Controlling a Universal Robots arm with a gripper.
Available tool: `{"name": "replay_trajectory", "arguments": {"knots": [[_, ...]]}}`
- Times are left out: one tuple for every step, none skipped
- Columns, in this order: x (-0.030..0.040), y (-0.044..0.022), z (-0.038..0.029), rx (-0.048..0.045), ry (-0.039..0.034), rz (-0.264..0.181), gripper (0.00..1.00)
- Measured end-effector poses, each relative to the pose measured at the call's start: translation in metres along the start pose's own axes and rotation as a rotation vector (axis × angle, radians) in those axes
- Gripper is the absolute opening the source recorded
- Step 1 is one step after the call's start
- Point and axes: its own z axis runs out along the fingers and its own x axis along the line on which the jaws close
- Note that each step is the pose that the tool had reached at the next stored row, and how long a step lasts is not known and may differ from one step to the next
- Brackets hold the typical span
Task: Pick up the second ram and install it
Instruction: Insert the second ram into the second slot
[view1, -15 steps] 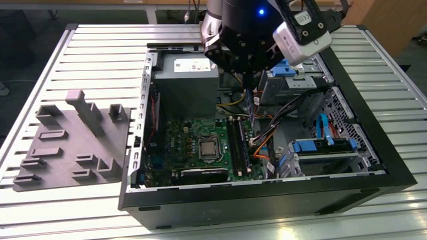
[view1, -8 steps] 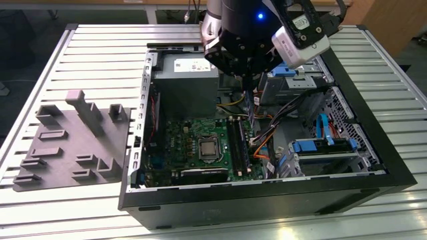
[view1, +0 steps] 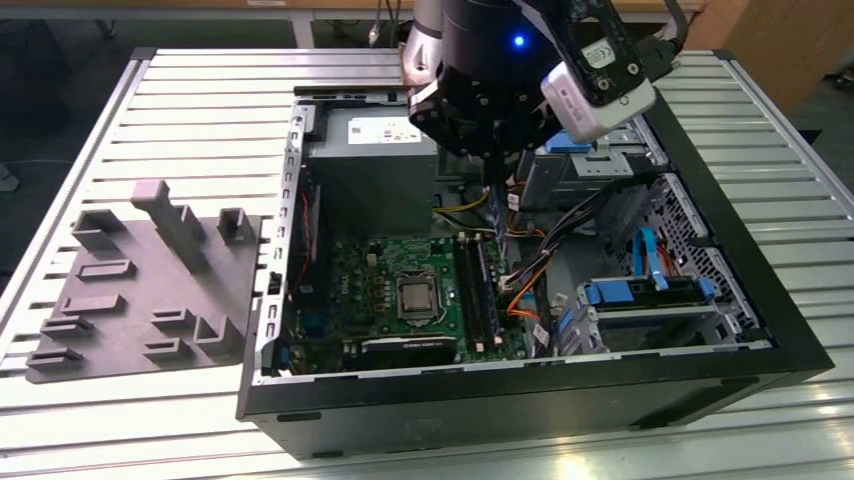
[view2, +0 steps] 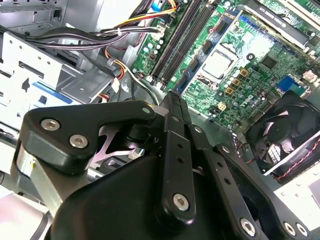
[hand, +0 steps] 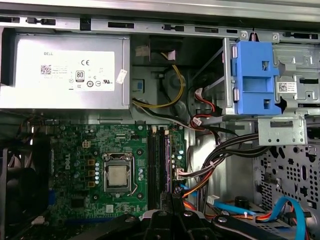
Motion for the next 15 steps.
{"name": "replay_trajectory", "arguments": {"knots": [[0.0000,0.0000,0.0005,0.0001,0.0000,0.000,0.12],[0.0001,-0.0001,0.0010,0.0000,0.0000,0.000,0.12],[0.0002,-0.0001,0.0014,0.0000,0.0000,0.000,0.12],[0.0002,-0.0001,0.0018,0.0000,0.0000,0.000,0.12],[0.0003,-0.0002,0.0023,0.0000,0.0000,0.000,0.12],[0.0003,-0.0002,0.0028,0.0000,0.0000,0.000,0.12],[0.0004,-0.0003,0.0034,0.0000,0.0000,0.000,0.12],[0.0005,-0.0003,0.0040,-0.0001,0.0000,0.000,0.12],[0.0005,-0.0004,0.0047,-0.0001,0.0000,0.000,0.12],[0.0006,-0.0004,0.0054,-0.0001,0.0000,0.000,0.12],[0.0007,-0.0005,0.0061,0.0000,0.0000,0.000,0.12],[0.0008,-0.0005,0.0069,0.0000,0.0000,0.000,0.12],[0.0009,-0.0006,0.0077,0.0000,0.0000,0.000,0.12],[0.0010,-0.0007,0.0086,0.0000,0.0000,0.000,0.12],[0.0011,-0.0007,0.0095,-0.0001,0.0000,0.000,0.12]]}}
